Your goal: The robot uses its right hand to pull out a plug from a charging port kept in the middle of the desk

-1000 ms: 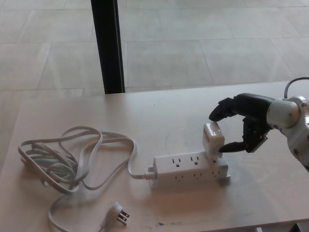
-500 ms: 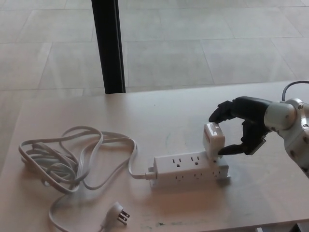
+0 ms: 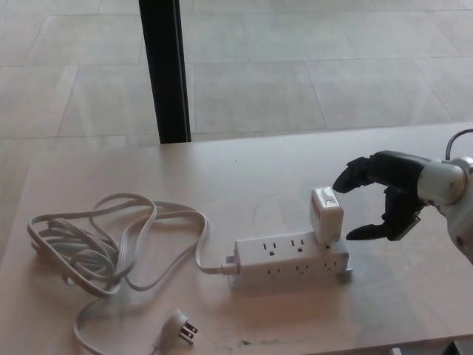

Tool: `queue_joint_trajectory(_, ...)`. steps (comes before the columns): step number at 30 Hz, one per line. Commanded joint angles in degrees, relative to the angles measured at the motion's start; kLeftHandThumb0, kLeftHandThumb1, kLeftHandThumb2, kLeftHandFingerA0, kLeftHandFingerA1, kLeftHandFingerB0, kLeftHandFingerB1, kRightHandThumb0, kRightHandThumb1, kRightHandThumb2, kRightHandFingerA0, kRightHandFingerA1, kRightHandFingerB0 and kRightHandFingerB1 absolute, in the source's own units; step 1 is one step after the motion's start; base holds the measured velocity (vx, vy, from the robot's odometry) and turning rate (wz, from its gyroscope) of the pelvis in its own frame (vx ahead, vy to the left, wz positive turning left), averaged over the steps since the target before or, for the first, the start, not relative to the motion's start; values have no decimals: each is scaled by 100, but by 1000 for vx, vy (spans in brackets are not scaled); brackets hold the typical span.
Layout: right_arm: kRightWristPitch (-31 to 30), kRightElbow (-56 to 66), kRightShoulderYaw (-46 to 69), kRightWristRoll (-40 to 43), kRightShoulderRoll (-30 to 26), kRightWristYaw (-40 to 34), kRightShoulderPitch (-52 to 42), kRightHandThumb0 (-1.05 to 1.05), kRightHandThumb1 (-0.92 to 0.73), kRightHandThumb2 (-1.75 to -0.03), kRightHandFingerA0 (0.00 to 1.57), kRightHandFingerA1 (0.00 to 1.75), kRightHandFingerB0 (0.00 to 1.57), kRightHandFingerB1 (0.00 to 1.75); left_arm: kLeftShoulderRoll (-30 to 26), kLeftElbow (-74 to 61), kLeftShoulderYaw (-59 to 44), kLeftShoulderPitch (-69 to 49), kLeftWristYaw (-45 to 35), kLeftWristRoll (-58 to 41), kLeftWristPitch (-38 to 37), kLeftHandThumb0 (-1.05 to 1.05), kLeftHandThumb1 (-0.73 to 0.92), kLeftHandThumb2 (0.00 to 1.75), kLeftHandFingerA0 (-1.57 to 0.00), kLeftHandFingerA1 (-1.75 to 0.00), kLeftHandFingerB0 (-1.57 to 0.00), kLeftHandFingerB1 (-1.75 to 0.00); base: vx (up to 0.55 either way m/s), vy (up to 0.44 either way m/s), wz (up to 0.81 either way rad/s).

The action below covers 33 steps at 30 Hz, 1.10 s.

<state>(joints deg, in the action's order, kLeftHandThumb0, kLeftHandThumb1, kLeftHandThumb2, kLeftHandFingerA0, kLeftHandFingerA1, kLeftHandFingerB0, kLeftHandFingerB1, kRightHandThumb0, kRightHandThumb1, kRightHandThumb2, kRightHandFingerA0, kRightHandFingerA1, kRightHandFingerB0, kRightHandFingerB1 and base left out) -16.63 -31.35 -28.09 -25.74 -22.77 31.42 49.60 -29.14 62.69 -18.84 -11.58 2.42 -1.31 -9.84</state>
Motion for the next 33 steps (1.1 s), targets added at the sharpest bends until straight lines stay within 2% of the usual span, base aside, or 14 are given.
queue_joint_trajectory(1, 101, -32, 7, -228, -56, -167, -77, -68, -49, -55, 74, 165, 34, 39, -79, -43, -6, -27, -3, -42, -66, -65, 59, 58, -97, -103, -52, -39, 0, 0, 0)
queue_joint_trajectory(5, 100, -48, -25, -294, -14, -152, -60, -69, -48, -59, 67, 157, 32, 38, -75, -7, 12, -8, 20, -19, -101, -66, 58, 58, -94, -100, -53, -39, 0, 0, 0)
queue_joint_trajectory(6, 113, -49, -66, -341, 13, -163, -16, -71, -50, -56, 69, 166, 31, 38, -78, 29, 24, 9, 34, -4, -109, -65, 59, 58, -95, -99, -53, -39, 0, 0, 0)
queue_joint_trajectory(9, 189, -180, -105, -388, 87, -199, 133, -71, -50, -56, 69, 170, 30, 38, -76, -8, -15, -1, -14, -63, -95, -65, 58, 58, -96, -103, -55, -40, 0, 0, 0)
queue_joint_trajectory(12, 244, -247, -128, -466, 128, -219, 291, -73, -49, -60, 58, 160, 29, 40, -93, 27, 40, -5, 25, 7, -146, -65, 59, 58, -96, -102, -53, -39, 0, 0, 0)
queue_joint_trajectory(14, 252, -286, -147, -516, 139, -216, 335, -73, -49, -60, 58, 160, 29, 40, -97, 39, 36, 0, 5, -4, -156, -65, 59, 58, -96, -102, -53, -39, 0, 0, 0)
queue_joint_trajectory(15, 270, -378, -161, -538, 164, -191, 461, -75, -47, -58, 54, 151, 27, 42, -100, 59, 32, 28, 6, -13, -123, -65, 58, 58, -96, -99, -53, -39, 0, 0, 0)
queue_joint_trajectory(18, 268, -469, -172, -561, 200, -167, 556, -74, -47, -58, 55, 152, 27, 41, -92, 32, 5, 32, 6, -47, -69, -64, 58, 58, -99, -103, -54, -39, 0, 0, 0)
queue_joint_trajectory(20, 299, -429, -121, -515, 210, -176, 501, -75, -46, -59, 62, 161, 26, 41, -92, 26, 28, 18, 22, -14, -134, -65, 59, 58, -96, -99, -53, -39, 0, 0, 0)
queue_joint_trajectory(22, 287, -463, -141, -543, 241, -167, 485, -76, -45, -58, 59, 154, 27, 38, -94, -17, 19, -2, -24, -35, -113, -65, 59, 58, -97, -100, -52, -39, 0, 0, 0)
queue_joint_trajectory(24, 302, -468, -176, -582, 271, -172, 435, -73, -47, -59, 64, 163, 28, 37, -86, 10, 13, -7, -15, -35, -182, -65, 59, 59, -89, -86, -51, -39, 0, 0, 0)
queue_joint_trajectory(27, 347, -436, -132, -550, 260, -176, 374, -72, -46, -59, 65, 165, 29, 38, -75, 0, 15, 12, 11, -33, -157, -65, 59, 59, -90, -87, -52, -39, 0, 0, 0)
queue_joint_trajectory(29, 290, -500, -92, -493, 318, -142, 368, -70, -46, -58, 67, 168, 28, 38, -97, -63, 46, -11, -21, -5, -146, -64, 60, 58, -98, -102, -52, -39, 0, 0, 0)
queue_joint_trajectory(33, 262, -384, -94, -512, 317, -97, 296, -69, -46, -58, 66, 170, 29, 37, -95, -108, -33, -1, -87, -101, -122, -64, 58, 58, -95, -94, -53, -40, 0, 0, 0)
